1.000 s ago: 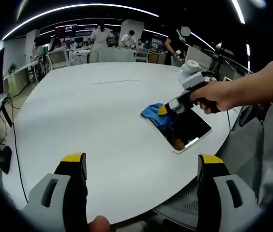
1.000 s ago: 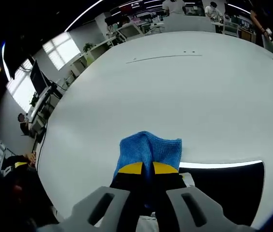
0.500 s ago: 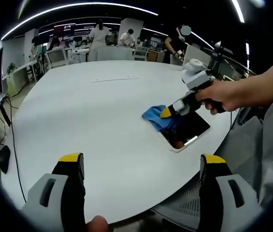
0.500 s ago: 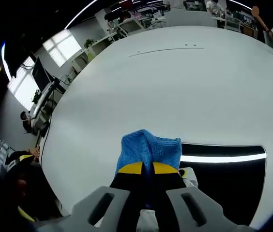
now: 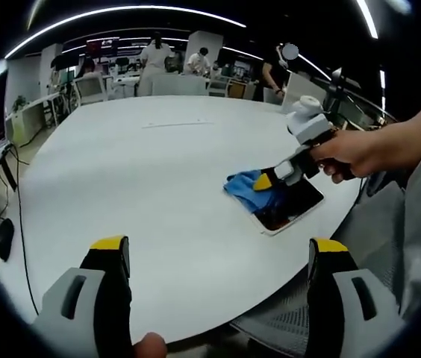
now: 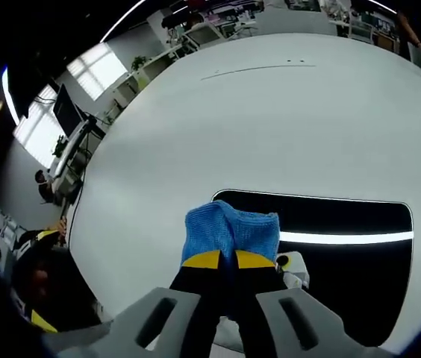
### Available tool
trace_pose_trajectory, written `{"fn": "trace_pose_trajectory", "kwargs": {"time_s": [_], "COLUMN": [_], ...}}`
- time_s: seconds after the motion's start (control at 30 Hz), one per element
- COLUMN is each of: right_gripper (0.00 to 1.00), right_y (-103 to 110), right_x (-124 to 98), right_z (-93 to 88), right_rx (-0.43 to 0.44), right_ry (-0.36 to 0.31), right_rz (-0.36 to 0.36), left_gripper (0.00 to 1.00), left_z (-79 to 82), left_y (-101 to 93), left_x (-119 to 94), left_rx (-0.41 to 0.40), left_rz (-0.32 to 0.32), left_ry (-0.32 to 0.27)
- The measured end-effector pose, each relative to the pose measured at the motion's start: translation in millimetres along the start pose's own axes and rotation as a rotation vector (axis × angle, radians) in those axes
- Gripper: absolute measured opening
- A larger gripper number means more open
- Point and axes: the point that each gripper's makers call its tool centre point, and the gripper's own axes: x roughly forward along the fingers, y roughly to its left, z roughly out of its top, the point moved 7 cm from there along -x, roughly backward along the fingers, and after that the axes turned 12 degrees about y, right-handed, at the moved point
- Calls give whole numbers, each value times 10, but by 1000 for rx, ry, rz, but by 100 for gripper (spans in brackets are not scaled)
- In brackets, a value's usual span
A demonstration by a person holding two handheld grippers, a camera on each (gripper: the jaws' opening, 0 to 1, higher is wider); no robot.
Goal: Wipe the mirror surface with the cleaning cloth until all visible marks leave the cleaned area.
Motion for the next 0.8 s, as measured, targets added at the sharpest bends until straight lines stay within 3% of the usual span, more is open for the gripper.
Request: {"fn": "trace_pose_trajectory", "kwargs": {"time_s": [0.37, 0.53, 0.8], "right_gripper": [0, 0, 0], "right_y": [-13, -35, -58], "right_x": [5, -3, -15], "right_z": [-20, -17, -23], "right_rx": [-68, -70, -61], "right_ry": [-18, -3, 15], "right_rz": [10, 26, 43], "left_gripper": [99, 99, 99], "left_z": [6, 97, 73], "left_y": [-18, -81, -102], "left_x": [67, 81, -6], "left_rx": [1, 21, 2], "left_rz": [0, -3, 13], "left_ry": [-24, -37, -19]}}
